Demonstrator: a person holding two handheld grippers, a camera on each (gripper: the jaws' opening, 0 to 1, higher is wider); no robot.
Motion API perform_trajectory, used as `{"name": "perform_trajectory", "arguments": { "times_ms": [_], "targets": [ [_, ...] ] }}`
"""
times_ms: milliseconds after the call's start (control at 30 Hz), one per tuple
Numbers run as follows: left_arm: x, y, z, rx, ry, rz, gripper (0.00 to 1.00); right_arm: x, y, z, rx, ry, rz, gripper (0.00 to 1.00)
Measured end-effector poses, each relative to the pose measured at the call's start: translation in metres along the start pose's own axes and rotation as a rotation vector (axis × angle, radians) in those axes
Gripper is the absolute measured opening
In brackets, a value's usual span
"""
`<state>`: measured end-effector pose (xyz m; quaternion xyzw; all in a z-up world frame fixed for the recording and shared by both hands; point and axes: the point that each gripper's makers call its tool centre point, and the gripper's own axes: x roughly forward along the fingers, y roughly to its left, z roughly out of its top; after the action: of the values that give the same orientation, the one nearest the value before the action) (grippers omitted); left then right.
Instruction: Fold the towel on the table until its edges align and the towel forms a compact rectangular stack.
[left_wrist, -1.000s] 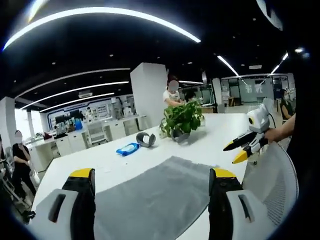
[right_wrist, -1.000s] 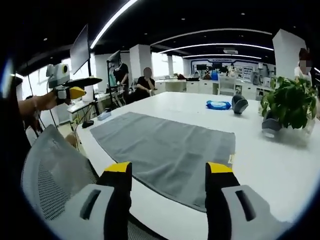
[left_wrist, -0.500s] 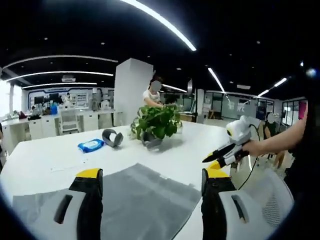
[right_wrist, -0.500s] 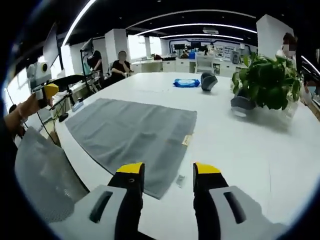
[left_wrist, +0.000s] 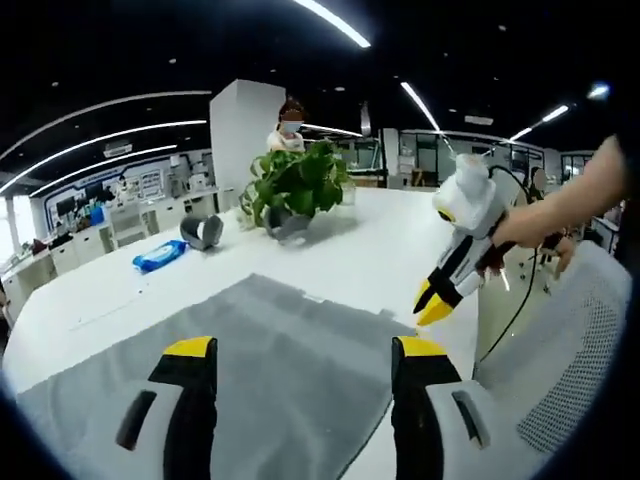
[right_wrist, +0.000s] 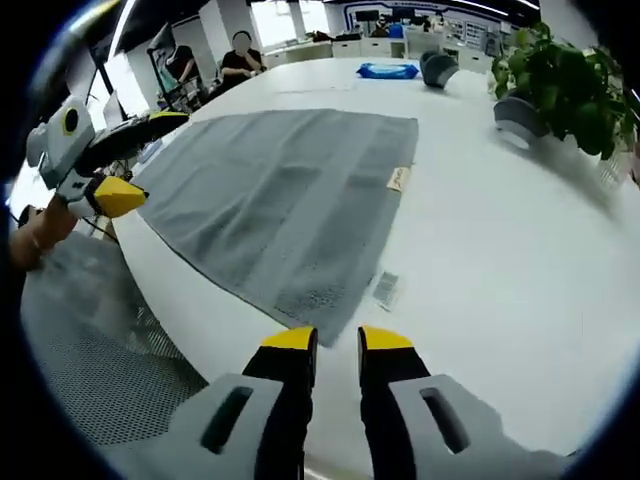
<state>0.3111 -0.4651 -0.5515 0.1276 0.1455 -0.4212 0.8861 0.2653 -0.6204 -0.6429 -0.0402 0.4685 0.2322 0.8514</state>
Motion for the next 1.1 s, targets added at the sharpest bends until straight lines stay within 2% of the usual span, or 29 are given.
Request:
{"name": "perform_trajectory", "arguments": {
  "times_ms": [33, 67, 100, 133, 167, 200, 267, 300, 367, 500, 567, 633, 700, 800, 867, 967, 1033, 1100],
  "targets": [
    [0.001, -0.002, -0.006, 0.056, 0.042, -0.029, 0.72, 0.002, 0.0, -0.001, 0.001, 0.003, 0.001, 0.12],
    [0.003, -0.001, -0.008, 0.082, 0.05, -0.028, 0.7, 0.006, 0.002, -0.003, 0.002, 0.015, 0.005, 0.11],
    [0.003, 0.0, -0.008, 0.071, 0.035, -0.019, 0.68, 0.009, 0.002, -0.005, 0.0, 0.027, 0.007, 0.11],
    [0.003, 0.001, -0.011, 0.057, 0.038, -0.02, 0.67, 0.012, 0.002, -0.008, -0.005, 0.045, 0.003, 0.11],
    [0.004, -0.003, -0.015, 0.009, 0.061, -0.038, 0.67, 0.013, 0.002, -0.009, -0.006, 0.052, -0.001, 0.1],
    [0.005, -0.005, -0.016, 0.004, 0.06, -0.047, 0.67, 0.013, 0.004, -0.009, -0.004, 0.048, 0.004, 0.08],
    [0.006, -0.008, -0.016, 0.03, 0.059, -0.047, 0.68, 0.015, 0.006, -0.008, -0.008, 0.044, 0.004, 0.07],
    [0.007, -0.008, -0.015, 0.068, 0.055, -0.036, 0.71, 0.015, 0.005, -0.007, -0.022, 0.044, -0.001, 0.07],
    [0.009, -0.013, -0.014, 0.074, 0.047, -0.052, 0.75, 0.016, 0.005, -0.007, -0.031, 0.045, -0.001, 0.06],
    [0.009, -0.023, -0.016, 0.08, 0.055, -0.086, 0.72, 0.014, 0.006, -0.005, -0.015, 0.026, 0.007, 0.03],
    [0.01, -0.028, -0.016, 0.143, 0.056, -0.101, 0.72, 0.01, 0.01, 0.0, -0.005, -0.008, 0.028, 0.03],
    [0.01, -0.031, -0.017, 0.211, 0.058, -0.103, 0.74, 0.002, 0.021, 0.018, -0.086, -0.101, 0.052, 0.03],
    [0.011, -0.037, -0.018, 0.299, 0.061, -0.115, 0.74, -0.007, 0.032, 0.028, -0.117, -0.143, 0.064, 0.03],
    [0.012, -0.046, -0.02, 0.308, 0.064, -0.142, 0.7, -0.014, 0.043, 0.04, -0.14, -0.186, 0.081, 0.02],
    [0.012, -0.049, -0.019, 0.319, 0.059, -0.148, 0.68, -0.018, 0.055, 0.049, -0.142, -0.213, 0.117, 0.02],
    [0.011, -0.052, -0.008, 0.395, 0.012, -0.145, 0.66, -0.021, 0.075, 0.062, -0.181, -0.239, 0.166, 0.02],
    [0.01, -0.054, -0.005, 0.411, -0.002, -0.144, 0.62, -0.023, 0.09, 0.069, -0.229, -0.252, 0.205, 0.03],
    [0.009, -0.055, -0.003, 0.411, -0.008, -0.147, 0.55, -0.022, 0.095, 0.072, -0.236, -0.243, 0.202, 0.03]
  ]
}}
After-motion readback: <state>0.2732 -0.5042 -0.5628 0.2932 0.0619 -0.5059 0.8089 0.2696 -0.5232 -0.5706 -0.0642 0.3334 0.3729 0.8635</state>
